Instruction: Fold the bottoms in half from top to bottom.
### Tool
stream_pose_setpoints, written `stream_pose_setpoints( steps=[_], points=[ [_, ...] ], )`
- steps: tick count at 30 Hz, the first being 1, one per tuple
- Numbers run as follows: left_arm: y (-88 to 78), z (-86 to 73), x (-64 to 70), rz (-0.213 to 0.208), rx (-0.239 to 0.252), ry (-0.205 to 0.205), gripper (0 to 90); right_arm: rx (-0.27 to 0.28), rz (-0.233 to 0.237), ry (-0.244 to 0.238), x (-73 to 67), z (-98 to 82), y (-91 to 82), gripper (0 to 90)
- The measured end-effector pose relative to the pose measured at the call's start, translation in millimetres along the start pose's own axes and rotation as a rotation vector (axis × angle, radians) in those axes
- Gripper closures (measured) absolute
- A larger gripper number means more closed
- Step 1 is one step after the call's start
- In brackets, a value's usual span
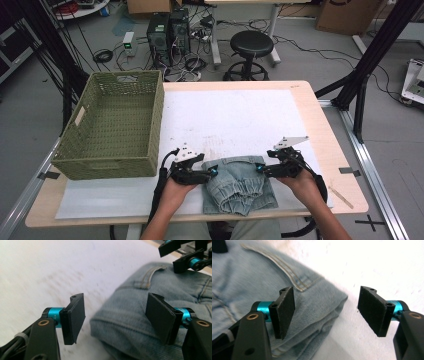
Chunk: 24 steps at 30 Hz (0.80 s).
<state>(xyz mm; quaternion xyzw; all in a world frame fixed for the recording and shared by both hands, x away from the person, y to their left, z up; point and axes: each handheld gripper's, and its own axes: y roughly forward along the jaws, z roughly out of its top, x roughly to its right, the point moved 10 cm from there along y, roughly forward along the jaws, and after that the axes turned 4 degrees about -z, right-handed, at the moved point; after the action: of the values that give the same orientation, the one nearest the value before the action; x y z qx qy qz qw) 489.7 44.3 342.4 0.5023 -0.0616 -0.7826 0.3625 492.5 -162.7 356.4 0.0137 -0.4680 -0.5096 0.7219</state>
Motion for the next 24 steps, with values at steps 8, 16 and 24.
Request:
stream_pose_setpoints(
  steps=[8,16,24],
  points=[
    [5.0,-12.3,-2.5,-0.059,-0.054,-0.101,46.0,-0.049,0.069,0.029,-6.8,-16.8,19.4,47.9],
    [6.2,5.3,-7.5,-0.009,-0.028,-0.054,65.8,-0.004,0.035,-0.034,-7.9,-4.7,11.2,74.6],
    [21.1,45.8,-32.0,0.086,0.079,-0.017,67.8,0.073,-0.112,-0.036,22.5,33.5,14.6,75.1]
  ],
)
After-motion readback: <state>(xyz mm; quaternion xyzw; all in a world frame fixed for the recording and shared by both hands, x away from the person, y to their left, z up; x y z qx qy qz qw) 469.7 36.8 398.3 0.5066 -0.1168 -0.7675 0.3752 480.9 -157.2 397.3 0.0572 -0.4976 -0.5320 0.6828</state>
